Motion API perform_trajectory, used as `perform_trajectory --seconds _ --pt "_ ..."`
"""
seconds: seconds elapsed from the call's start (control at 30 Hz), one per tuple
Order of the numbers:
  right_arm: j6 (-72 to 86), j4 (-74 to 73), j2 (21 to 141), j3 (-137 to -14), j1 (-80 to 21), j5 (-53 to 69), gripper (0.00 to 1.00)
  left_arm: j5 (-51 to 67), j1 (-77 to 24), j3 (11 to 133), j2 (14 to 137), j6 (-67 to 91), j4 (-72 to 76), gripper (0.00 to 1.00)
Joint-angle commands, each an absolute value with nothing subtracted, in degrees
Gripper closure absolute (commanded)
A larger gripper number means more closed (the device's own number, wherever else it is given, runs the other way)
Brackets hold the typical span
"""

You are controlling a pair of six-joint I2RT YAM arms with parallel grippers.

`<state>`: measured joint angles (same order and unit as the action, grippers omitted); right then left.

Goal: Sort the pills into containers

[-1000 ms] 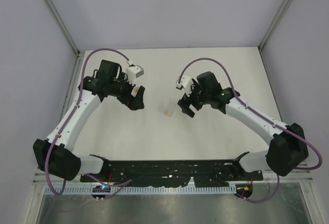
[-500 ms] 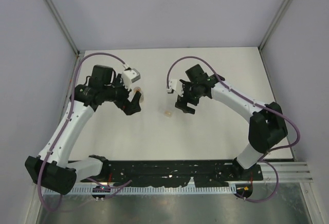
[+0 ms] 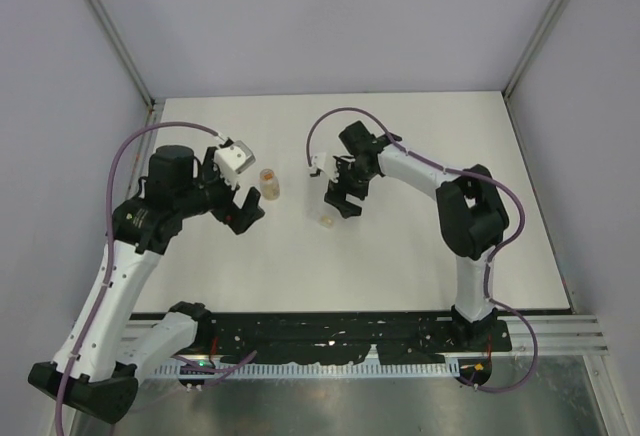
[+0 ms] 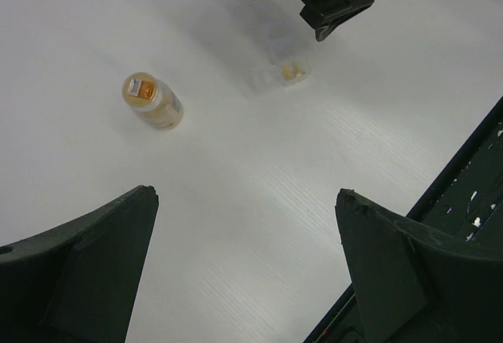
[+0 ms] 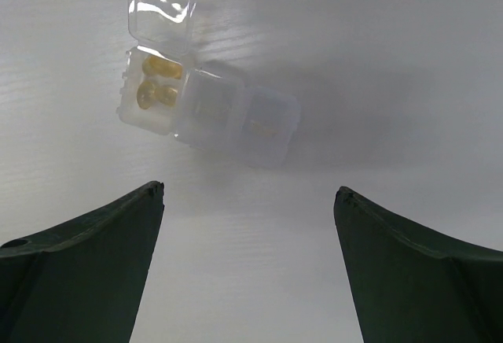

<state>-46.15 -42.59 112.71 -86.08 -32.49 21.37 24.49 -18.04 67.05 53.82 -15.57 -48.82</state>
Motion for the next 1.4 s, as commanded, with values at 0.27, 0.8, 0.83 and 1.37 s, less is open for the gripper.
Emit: perform_trajectory --seconds 0.27,0.8,0.83,1.37 --pt "-51.68 -49.74 118.47 -94.57 -32.52 22.15 0.07 24.7 -18.02 66.01 52.03 -14.41 -44.47 0.0" --pt "-50.45 -49.04 120.67 -94.48 -32.78 25.93 0.11 23.91 -18.02 65.57 51.42 -14.5 -44.21 0.0" --pt "-50.45 -48.96 120.59 -94.4 -32.78 26.01 0.11 23.82 -18.02 65.48 51.33 -14.59 -44.12 0.0" --pt "-48.96 -49.13 116.9 -89.13 -33.84 28.12 0.13 23.73 -18.02 65.48 50.8 -14.5 -44.38 0.0"
